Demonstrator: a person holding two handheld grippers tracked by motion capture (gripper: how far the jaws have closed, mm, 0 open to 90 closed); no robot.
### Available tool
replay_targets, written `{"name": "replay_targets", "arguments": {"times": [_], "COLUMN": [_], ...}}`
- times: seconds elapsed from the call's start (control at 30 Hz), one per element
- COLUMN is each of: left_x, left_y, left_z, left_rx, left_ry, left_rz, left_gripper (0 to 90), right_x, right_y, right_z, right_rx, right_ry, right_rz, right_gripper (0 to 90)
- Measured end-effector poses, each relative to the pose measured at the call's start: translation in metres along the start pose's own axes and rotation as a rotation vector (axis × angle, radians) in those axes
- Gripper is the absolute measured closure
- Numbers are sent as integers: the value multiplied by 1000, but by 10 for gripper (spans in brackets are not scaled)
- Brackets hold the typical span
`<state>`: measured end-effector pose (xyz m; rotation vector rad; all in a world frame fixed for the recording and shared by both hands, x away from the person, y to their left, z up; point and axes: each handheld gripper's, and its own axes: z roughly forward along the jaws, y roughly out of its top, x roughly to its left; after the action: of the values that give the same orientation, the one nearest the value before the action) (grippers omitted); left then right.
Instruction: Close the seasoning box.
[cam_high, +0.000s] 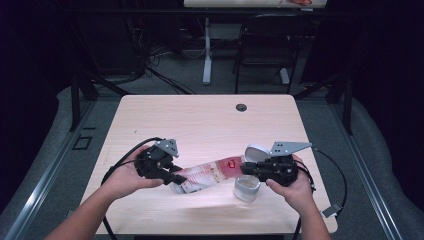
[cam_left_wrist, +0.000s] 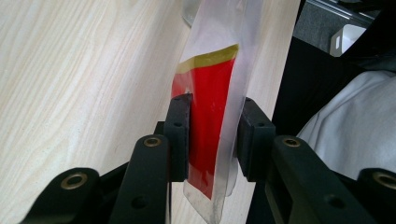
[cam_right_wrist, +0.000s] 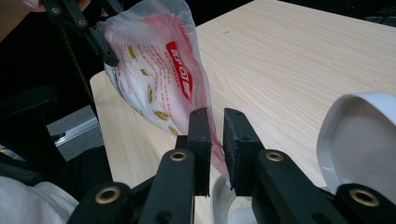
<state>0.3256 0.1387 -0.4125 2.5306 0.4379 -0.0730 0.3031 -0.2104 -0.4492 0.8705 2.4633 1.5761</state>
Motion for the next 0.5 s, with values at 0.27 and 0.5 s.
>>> {"name": "replay_targets", "arguments": {"times": [0.27,0.5], "left_x": [1,1], "left_y": [4,7], "left_z": [-3,-5], "left_rx": [7,1], "left_ry": [1,1], "left_rz": [8,6], "left_gripper": [697,702], "right_x": [-1,-2], "right_y": [-1,-2], "right_z": [0,0], "right_rx": [3,7], "right_ry": [4,3], "right_rz": [3,6], "right_gripper": [836,847]}}
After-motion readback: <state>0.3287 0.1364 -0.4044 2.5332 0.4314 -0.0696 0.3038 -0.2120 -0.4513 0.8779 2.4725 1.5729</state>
